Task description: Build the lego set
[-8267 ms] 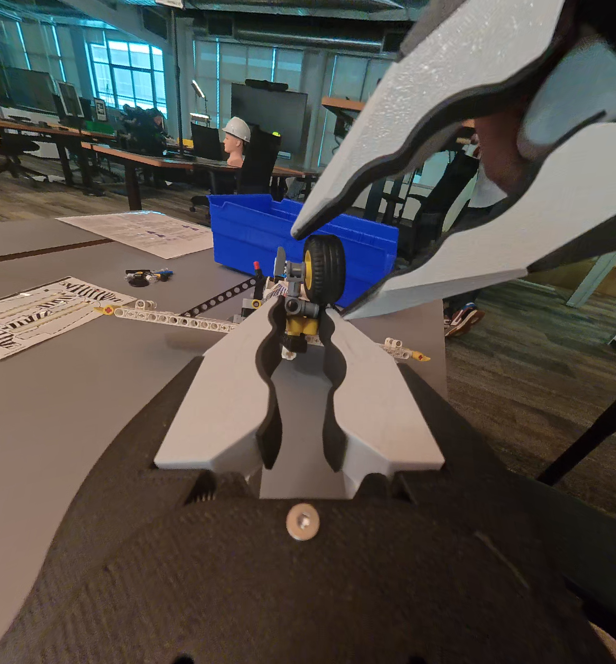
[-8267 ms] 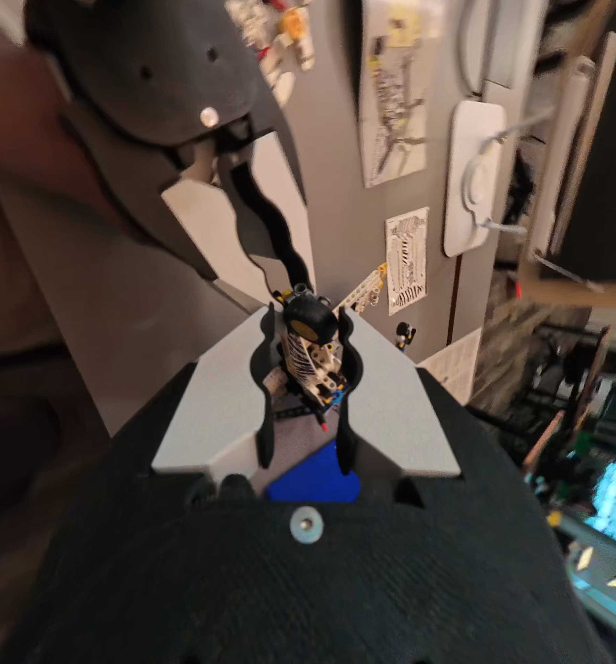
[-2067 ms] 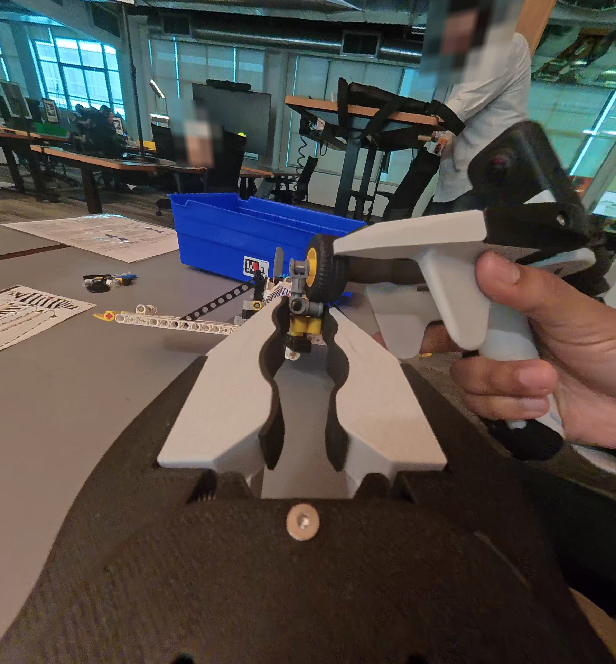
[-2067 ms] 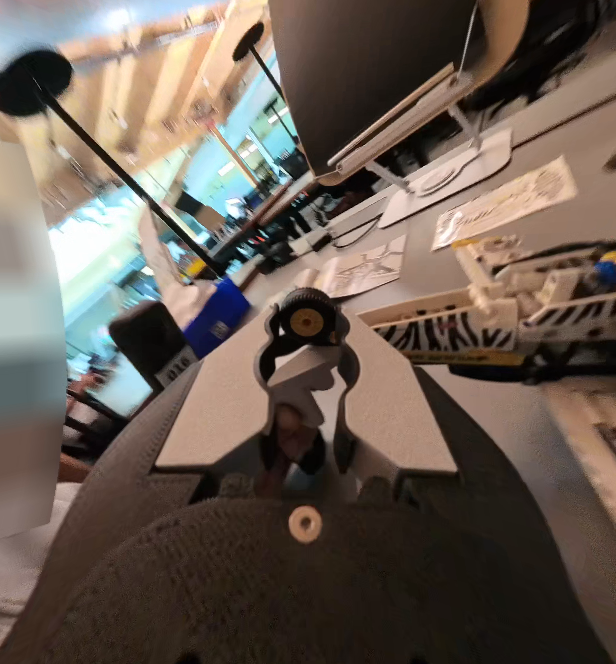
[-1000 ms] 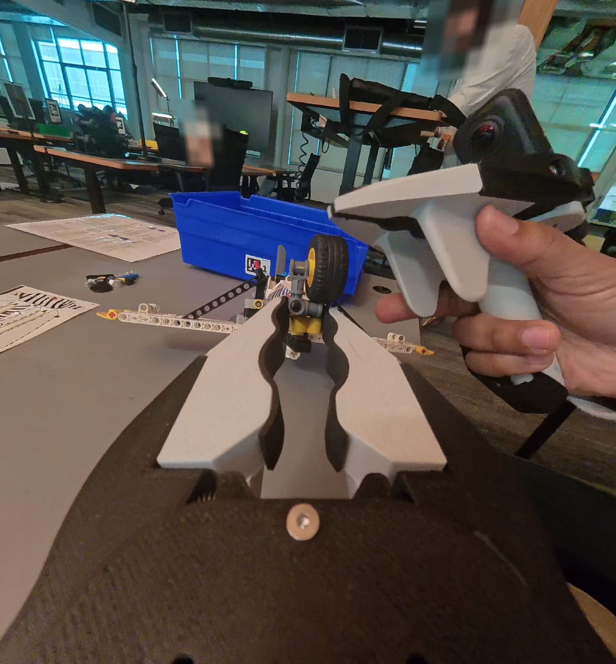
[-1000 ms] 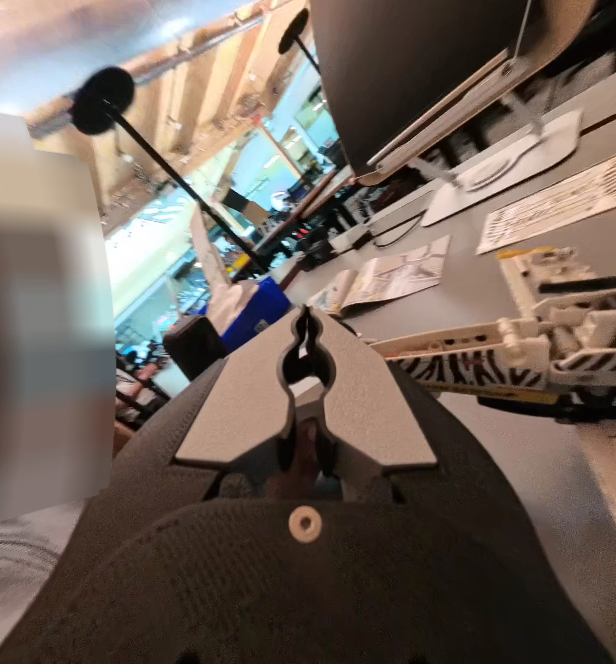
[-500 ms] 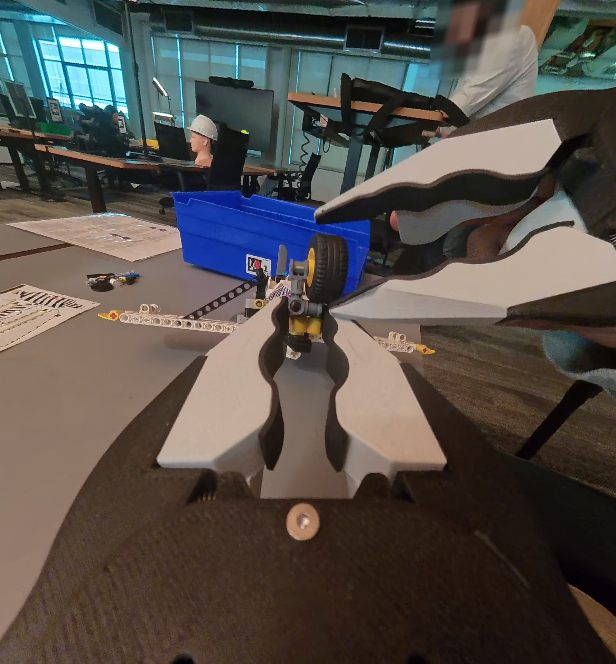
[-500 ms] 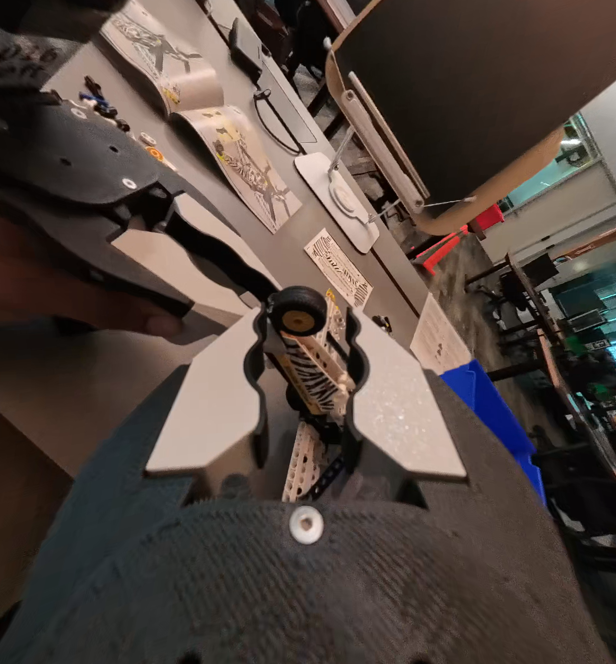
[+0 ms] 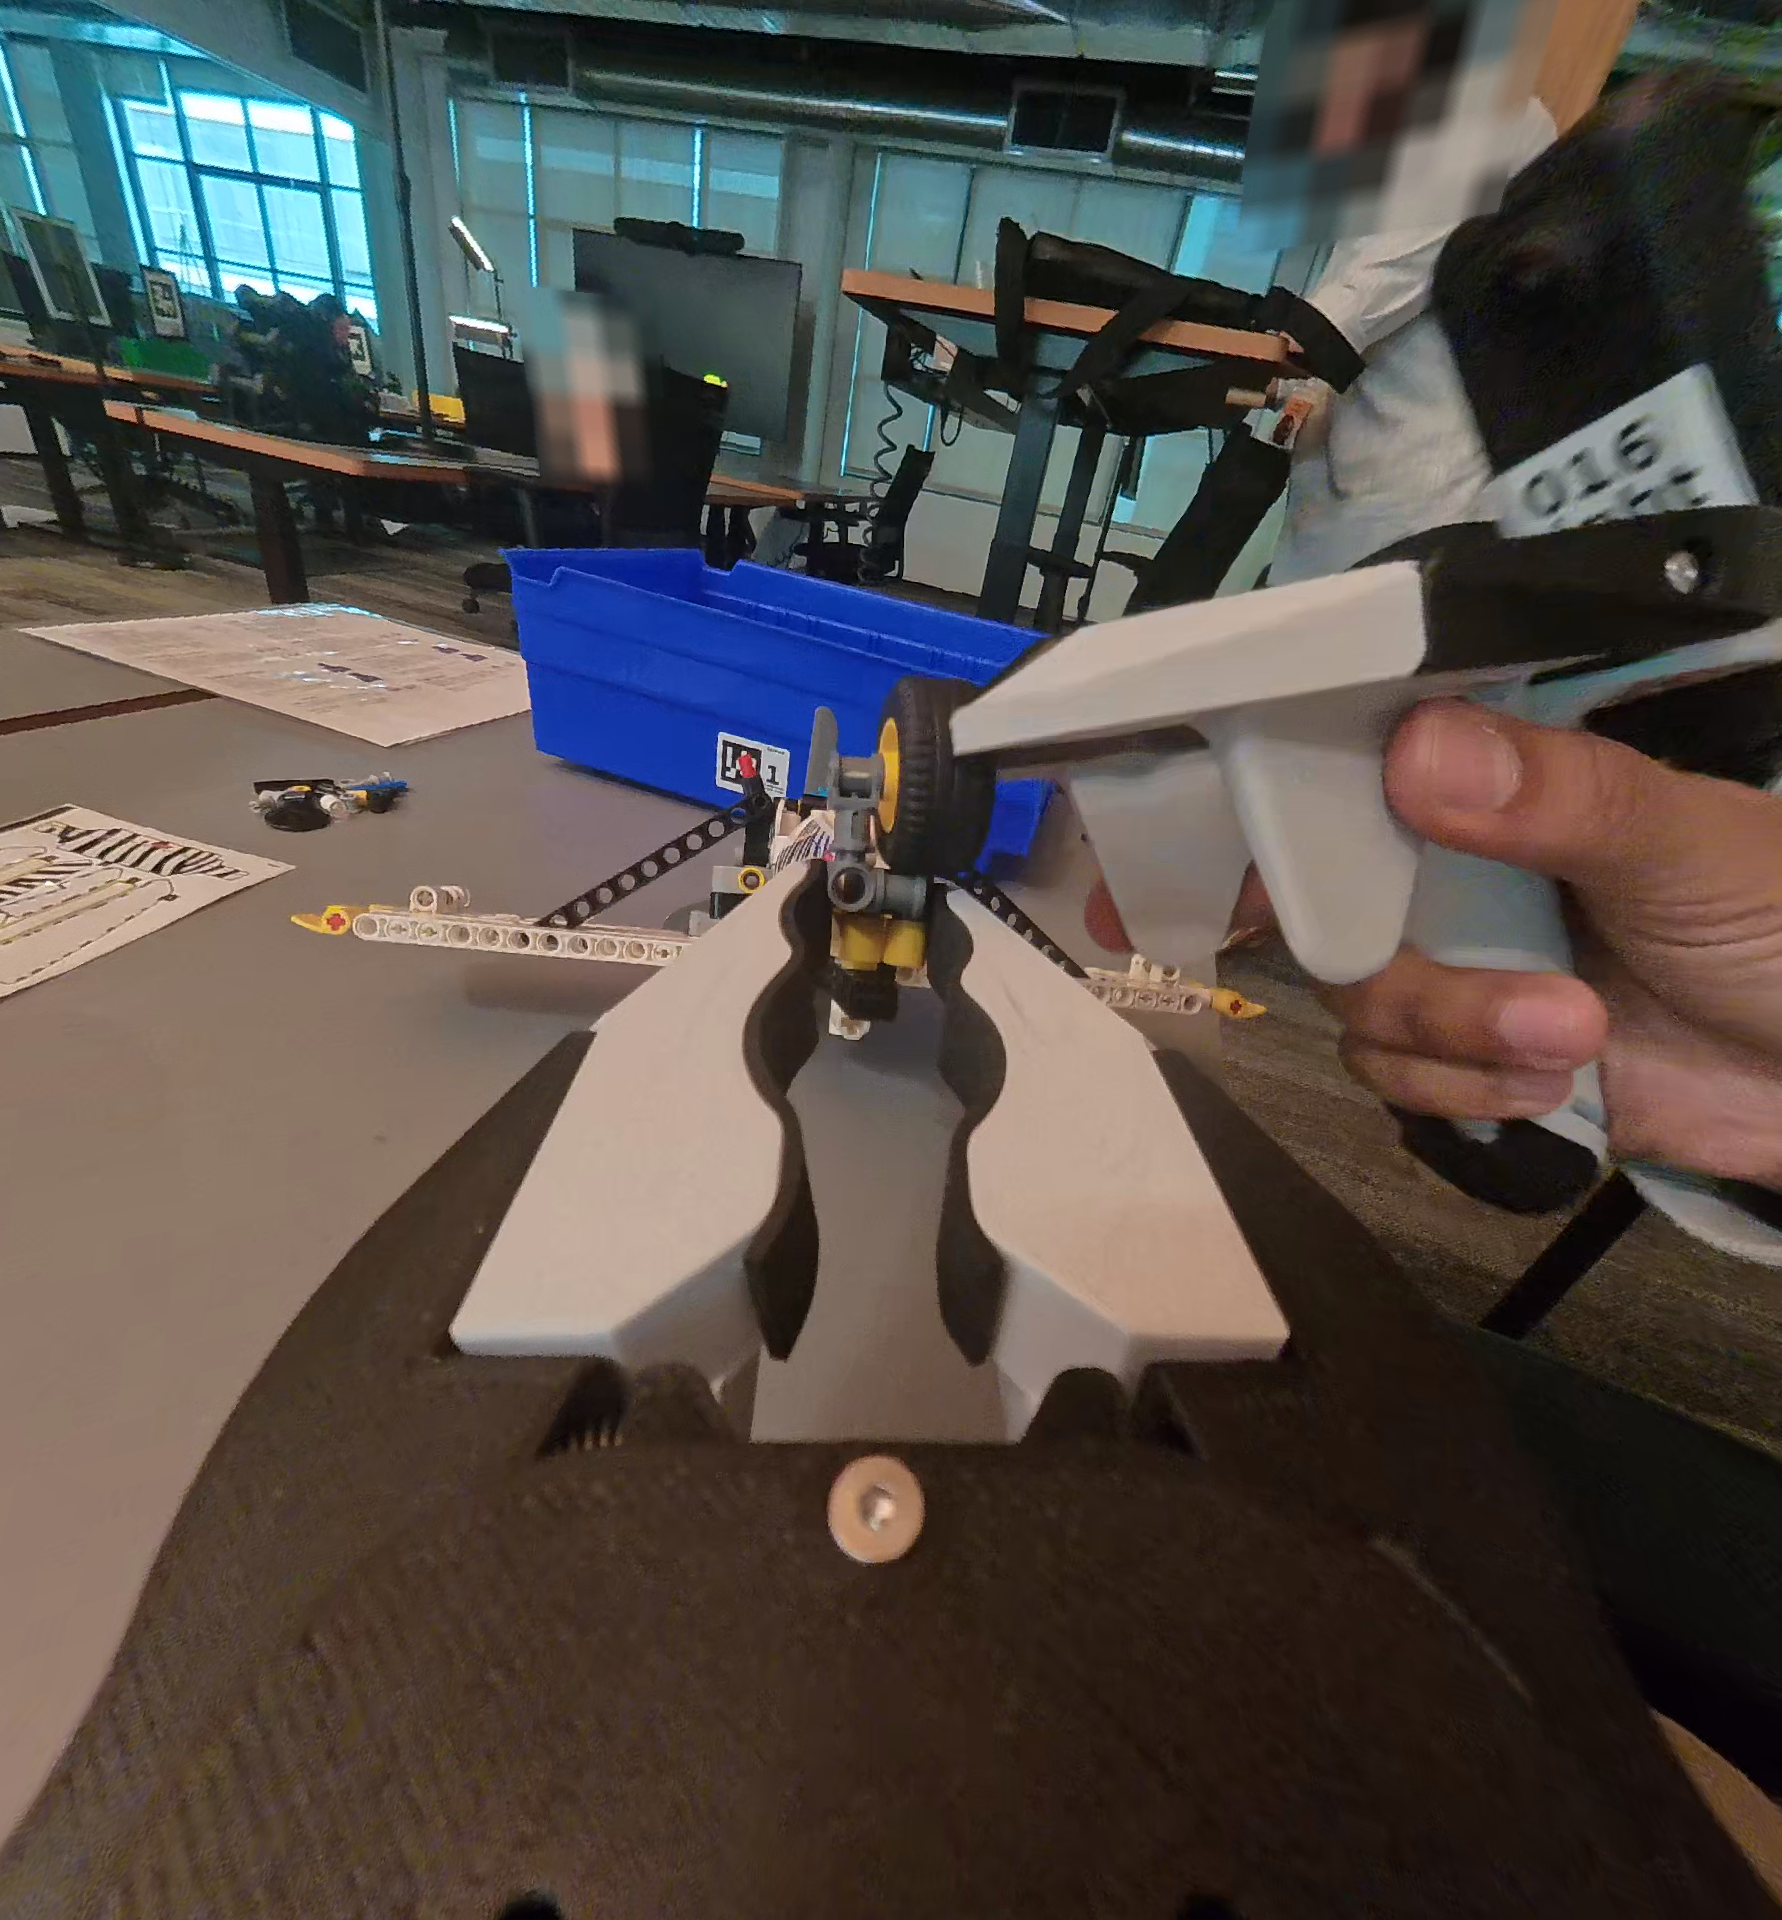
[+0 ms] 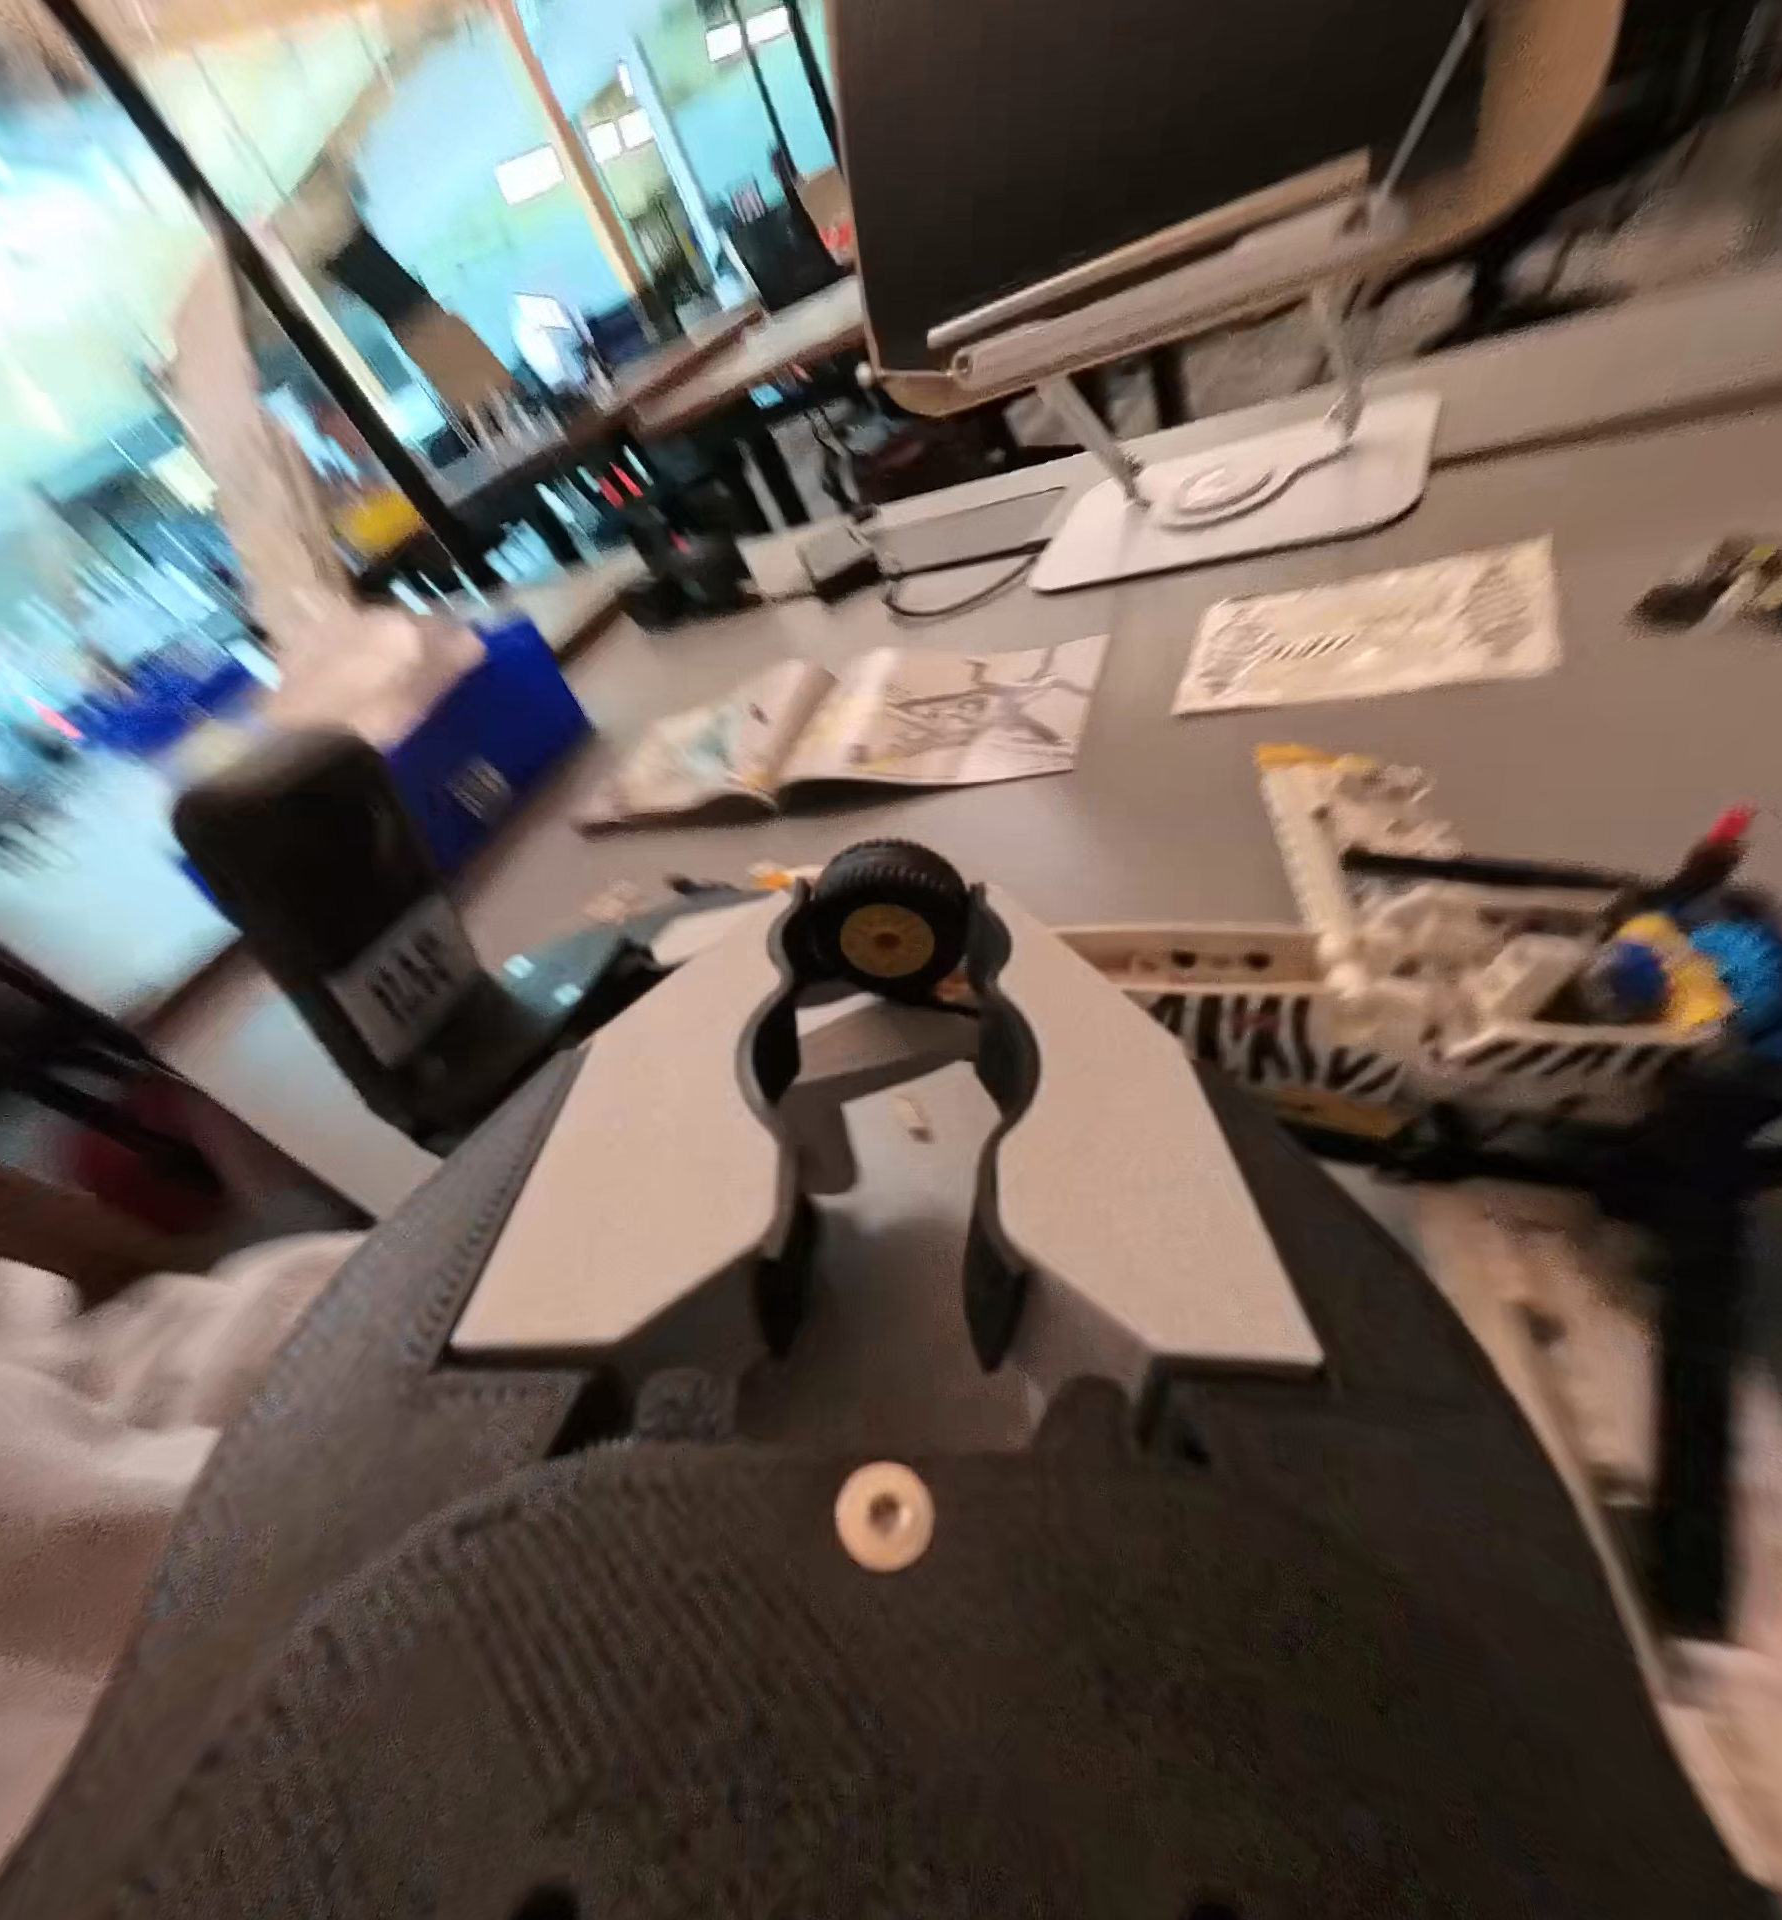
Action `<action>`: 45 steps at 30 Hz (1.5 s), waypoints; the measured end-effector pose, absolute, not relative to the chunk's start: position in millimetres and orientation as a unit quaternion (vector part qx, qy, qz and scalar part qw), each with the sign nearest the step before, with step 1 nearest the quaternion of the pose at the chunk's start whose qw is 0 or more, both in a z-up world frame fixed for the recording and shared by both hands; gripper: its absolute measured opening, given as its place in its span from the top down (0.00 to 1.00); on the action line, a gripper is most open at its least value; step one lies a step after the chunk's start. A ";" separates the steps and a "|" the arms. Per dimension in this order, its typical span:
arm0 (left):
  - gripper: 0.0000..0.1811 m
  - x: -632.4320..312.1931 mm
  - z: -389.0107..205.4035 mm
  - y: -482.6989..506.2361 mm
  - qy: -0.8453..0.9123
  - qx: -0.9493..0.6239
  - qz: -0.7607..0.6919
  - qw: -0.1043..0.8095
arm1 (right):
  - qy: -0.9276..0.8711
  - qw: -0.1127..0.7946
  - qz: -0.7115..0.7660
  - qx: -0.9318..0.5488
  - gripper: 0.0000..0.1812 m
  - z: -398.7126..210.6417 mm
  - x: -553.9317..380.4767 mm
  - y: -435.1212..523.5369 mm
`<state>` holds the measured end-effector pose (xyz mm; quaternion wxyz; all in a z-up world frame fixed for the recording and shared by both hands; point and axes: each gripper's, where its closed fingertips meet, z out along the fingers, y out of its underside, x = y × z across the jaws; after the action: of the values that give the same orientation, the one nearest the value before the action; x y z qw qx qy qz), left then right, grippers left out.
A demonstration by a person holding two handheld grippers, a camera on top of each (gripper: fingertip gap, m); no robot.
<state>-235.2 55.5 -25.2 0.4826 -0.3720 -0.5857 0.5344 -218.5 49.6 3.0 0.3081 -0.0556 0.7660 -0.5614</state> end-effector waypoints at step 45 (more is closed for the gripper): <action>0.92 -222.3 -33.3 58.3 -0.589 -0.406 0.510 0.477 | 0.595 0.065 -0.239 -0.764 0.77 -19.8 -205.3 56.2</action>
<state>-222.3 58.3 -33.3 0.4773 -0.4063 -0.5893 0.5097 -205.3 56.2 -19.8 0.0647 -0.7643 0.5953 -0.2392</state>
